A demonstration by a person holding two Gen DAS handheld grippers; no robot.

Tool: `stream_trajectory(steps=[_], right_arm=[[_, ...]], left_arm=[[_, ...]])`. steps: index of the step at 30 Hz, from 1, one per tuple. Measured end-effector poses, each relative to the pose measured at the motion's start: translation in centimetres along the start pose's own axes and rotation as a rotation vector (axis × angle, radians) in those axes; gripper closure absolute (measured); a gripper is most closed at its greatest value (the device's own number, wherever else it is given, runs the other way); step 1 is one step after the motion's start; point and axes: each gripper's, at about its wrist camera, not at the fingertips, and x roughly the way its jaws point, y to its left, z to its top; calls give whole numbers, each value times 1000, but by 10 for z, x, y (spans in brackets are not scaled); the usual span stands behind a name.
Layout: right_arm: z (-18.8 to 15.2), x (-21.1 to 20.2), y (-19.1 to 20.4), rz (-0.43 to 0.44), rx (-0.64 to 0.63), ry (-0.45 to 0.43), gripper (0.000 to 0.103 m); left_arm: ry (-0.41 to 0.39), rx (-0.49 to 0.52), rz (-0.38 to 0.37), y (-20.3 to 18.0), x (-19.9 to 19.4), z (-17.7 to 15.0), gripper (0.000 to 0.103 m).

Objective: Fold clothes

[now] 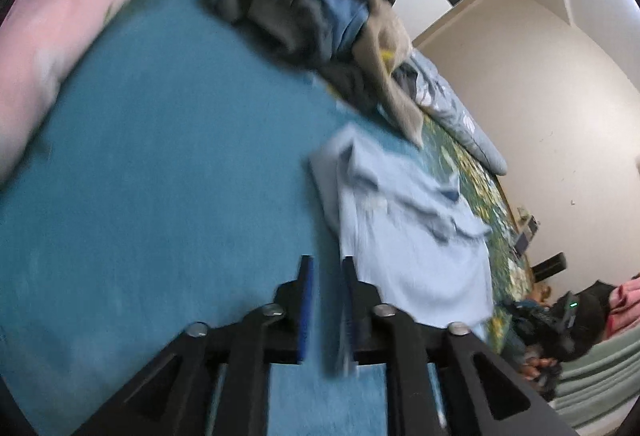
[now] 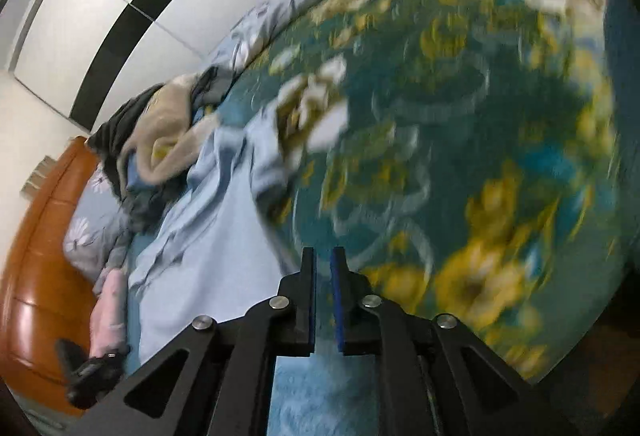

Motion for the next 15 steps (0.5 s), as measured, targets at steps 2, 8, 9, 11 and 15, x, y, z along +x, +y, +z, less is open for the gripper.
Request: stream_trajectory(steps=[2,8,9,11,15], right_arm=[[18,8,20,34,-30,1,93],[49,75,99,163,-138,105,82],[51,86,105,164,-143,121,81],[55,108,117,163,-149,154,80],[62,144,129,134,-160,202,74]], left_arm=[[-23,40,6,-12,12,19,73],[-31,72,32,-20,49,48,56],[-25,68,37,-19,55,50,56],[-14,59,49,-16,68,54,56],[1,51,51,-12,79,49,71]])
